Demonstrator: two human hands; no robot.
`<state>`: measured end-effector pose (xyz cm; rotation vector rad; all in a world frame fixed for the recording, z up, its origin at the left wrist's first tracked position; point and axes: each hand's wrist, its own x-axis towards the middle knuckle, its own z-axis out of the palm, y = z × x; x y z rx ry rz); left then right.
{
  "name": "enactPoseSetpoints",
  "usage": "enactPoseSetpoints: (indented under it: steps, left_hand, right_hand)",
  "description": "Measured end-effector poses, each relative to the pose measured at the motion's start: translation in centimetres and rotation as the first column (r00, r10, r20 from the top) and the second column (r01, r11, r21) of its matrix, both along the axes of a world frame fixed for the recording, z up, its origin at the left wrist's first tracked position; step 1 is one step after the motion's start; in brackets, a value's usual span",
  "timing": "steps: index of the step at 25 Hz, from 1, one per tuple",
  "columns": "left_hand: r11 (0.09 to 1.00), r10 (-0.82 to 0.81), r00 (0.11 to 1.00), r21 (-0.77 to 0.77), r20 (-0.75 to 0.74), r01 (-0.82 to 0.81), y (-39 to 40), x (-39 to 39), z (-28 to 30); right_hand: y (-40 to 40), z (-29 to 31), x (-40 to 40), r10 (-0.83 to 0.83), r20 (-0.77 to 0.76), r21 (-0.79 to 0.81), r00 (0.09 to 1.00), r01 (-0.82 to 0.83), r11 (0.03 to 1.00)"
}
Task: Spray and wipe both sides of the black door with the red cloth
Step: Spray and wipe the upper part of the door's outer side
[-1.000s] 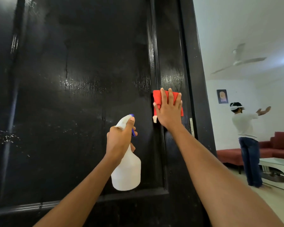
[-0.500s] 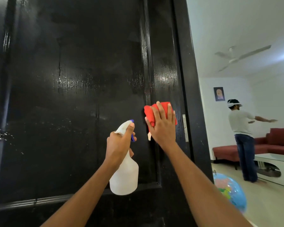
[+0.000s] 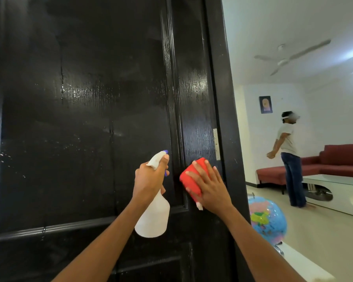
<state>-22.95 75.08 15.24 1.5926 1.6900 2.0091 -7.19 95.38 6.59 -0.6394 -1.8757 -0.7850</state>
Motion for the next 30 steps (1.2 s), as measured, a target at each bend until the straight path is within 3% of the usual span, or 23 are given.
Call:
enactPoseSetpoints:
  steps: [3, 7, 9, 11, 13, 14, 15, 17, 19, 21, 26, 30]
  left_hand:
    - [1.0, 0.006, 1.0, 0.0, 0.026, -0.006, -0.3, 0.0, -0.9]
    - [0.999, 0.012, 0.999, -0.031, 0.05, -0.01, -0.9, -0.5, -2.8]
    - [0.998, 0.028, 0.998, -0.05, 0.052, -0.025, -1.3, -0.7, -3.7]
    - [0.998, 0.027, 0.998, -0.052, 0.064, -0.024, -1.7, -0.8, -4.2]
    - [0.999, 0.021, 0.998, -0.046, 0.063, -0.018, -2.2, -0.9, -4.5]
    - [0.999, 0.02, 0.998, -0.046, 0.06, -0.018, -2.4, -1.1, -4.6]
    - [0.999, 0.023, 0.998, -0.047, 0.058, -0.02, -2.6, -1.4, -4.6]
    - [0.998, 0.039, 0.998, -0.054, 0.051, -0.036, -3.3, -2.3, -4.4]
    - [0.997, 0.058, 0.997, -0.05, 0.053, -0.055, -4.2, -3.4, -3.9]
    - [0.996, 0.077, 0.995, -0.044, 0.065, -0.074, -5.1, -4.4, -3.3]
    - [0.991, 0.133, 0.99, -0.025, 0.055, -0.132, -7.1, -7.3, -0.6]
    - [0.989, 0.148, 0.985, 0.016, 0.084, -0.149, -8.2, -9.4, 1.2]
  right_hand:
    - [-0.1, 1.3, -0.2, 0.027, -0.33, -0.194, 0.944, -0.096, 0.976]
    - [-1.6, 0.9, -3.3, -0.059, -0.497, -0.289, 0.866, -0.101, 0.952]
    - [-2.4, -3.0, -4.3, -0.015, -0.381, -0.218, 0.924, -0.074, 0.973]
    - [-2.8, -7.9, -3.8, 0.015, -0.082, -0.097, 0.997, -0.023, 0.995]
    - [-1.8, -9.9, -1.7, 0.006, 0.135, -0.015, 0.991, -0.004, 1.0]
    - [-1.3, -9.7, -1.0, 0.001, 0.14, -0.003, 0.99, 0.0, 1.0]
    - [-0.9, -9.1, -0.5, -0.001, 0.07, -0.029, 0.998, 0.003, 1.0]
    - [-1.0, -6.6, -0.9, -0.012, -0.244, -0.194, 0.97, -0.037, 0.98]
    - [-1.9, -3.7, -2.7, -0.048, -0.524, -0.3, 0.85, -0.132, 0.945]
    - [-2.9, -1.3, -4.9, -0.028, -0.635, -0.292, 0.772, -0.207, 0.934]
    - [-4.7, 4.8, -9.4, 0.165, -0.461, -0.181, 0.872, -0.275, 0.944]
    - [-6.1, 10.6, -12.5, 0.196, -0.235, -0.028, 0.952, -0.208, 0.978]
